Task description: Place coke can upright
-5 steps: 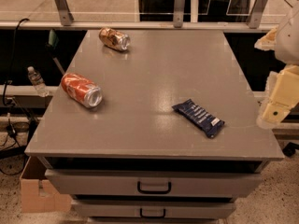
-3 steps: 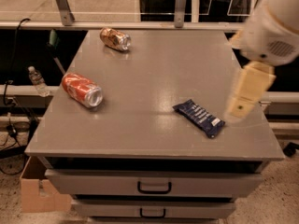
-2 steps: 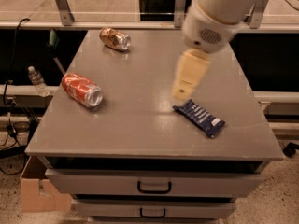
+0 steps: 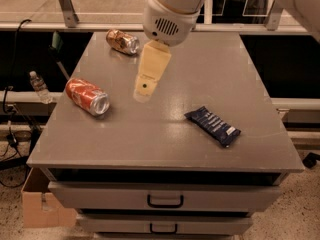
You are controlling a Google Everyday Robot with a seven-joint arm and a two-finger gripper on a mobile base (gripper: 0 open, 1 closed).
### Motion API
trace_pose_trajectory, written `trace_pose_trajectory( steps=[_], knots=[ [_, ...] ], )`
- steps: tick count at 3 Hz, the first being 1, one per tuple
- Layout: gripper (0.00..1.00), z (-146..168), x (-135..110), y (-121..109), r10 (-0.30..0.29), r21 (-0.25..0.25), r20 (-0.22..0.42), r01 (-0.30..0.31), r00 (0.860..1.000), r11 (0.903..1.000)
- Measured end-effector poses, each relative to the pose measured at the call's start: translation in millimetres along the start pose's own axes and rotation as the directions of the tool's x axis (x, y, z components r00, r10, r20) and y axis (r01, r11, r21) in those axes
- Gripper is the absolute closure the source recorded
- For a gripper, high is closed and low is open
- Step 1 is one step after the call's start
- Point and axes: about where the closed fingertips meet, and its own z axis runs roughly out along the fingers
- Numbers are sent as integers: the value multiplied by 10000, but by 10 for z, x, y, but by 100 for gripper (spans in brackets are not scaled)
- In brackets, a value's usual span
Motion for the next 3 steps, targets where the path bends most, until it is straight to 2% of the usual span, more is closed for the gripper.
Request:
trace_pose_trajectory(
  steps=[1, 2, 3],
  knots=[
    [0, -19, -37, -40, 247, 112, 253, -250, 9994, 9996],
    [0, 317, -235, -123, 650, -30, 9, -650, 9979, 9979],
    [0, 724, -554, -233, 1175, -56, -414, -1179, 9922, 9930]
  ],
)
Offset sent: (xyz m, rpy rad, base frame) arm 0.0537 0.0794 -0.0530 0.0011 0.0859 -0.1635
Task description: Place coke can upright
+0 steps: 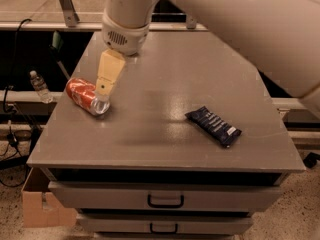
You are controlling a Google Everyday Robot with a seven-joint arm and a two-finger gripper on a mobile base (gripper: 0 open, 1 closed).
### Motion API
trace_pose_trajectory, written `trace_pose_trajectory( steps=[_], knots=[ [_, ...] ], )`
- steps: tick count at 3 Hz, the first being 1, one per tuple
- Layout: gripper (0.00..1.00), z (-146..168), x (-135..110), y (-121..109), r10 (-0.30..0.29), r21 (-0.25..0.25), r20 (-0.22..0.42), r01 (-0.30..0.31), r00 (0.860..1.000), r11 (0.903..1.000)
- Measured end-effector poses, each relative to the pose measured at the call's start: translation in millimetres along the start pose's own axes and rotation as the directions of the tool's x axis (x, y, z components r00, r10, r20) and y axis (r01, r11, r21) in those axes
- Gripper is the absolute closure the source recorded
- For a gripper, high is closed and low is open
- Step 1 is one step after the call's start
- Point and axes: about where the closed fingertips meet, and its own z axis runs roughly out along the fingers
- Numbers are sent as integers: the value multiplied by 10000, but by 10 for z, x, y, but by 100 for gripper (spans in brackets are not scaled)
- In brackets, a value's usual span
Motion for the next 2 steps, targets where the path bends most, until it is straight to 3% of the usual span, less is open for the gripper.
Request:
trace_pose_trajectory(
  steps=[2],
  knots=[
    [0, 567, -458, -85, 1243, -113, -863, -1257, 9885, 9920]
  ],
)
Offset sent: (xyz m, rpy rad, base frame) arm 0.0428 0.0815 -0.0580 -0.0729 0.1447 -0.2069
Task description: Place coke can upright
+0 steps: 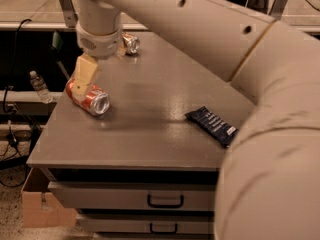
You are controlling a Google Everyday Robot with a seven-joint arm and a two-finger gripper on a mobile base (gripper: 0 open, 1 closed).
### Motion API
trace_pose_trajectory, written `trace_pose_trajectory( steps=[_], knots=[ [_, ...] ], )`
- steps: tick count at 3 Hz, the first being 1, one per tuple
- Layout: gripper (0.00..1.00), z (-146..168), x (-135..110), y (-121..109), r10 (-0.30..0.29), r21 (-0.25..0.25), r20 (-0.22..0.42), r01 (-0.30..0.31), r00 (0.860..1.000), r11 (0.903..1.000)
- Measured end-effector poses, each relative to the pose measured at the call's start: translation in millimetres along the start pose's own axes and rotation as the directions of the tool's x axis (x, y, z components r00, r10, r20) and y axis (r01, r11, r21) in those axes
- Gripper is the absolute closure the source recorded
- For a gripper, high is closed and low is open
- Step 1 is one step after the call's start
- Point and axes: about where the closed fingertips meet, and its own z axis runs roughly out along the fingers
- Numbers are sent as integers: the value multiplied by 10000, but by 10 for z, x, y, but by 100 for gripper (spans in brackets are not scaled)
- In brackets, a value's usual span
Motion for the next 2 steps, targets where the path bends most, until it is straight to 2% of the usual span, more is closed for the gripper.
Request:
trace_pose_trajectory(
  steps=[1, 2],
  knots=[
    [0, 233, -115, 77, 562, -367, -360, -575, 9978, 9977],
    [0, 421, -261, 169, 864, -603, -533, -896, 9948, 9942]
  ],
)
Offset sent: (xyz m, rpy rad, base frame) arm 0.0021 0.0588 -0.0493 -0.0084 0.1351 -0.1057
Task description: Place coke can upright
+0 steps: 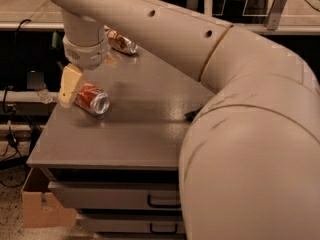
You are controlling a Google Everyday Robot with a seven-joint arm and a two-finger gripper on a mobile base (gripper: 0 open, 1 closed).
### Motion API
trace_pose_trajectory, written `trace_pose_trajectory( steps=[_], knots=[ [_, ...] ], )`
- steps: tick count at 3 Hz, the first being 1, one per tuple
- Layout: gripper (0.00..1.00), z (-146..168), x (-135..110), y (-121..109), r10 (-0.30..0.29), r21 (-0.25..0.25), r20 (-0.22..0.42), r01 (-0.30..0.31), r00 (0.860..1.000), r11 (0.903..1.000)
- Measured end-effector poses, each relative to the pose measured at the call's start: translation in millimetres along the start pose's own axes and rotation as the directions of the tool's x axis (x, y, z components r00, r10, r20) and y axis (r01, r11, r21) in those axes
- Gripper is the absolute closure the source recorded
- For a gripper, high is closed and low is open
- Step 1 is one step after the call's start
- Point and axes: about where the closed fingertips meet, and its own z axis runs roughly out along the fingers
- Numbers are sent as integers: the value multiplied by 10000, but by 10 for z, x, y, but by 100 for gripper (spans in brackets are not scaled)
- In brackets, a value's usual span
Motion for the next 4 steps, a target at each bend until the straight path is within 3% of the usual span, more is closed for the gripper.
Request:
trace_pose_trajectory(
  steps=[1, 2, 4],
  knots=[
    [0, 152, -147, 61, 49, -129, -56, -50, 10000, 9999],
    [18, 277, -273, 90, 7, -161, -54, -8, 10000, 9999],
    [64, 307, -260, -36, 416, 92, -58, -415, 9991, 9991]
  ],
)
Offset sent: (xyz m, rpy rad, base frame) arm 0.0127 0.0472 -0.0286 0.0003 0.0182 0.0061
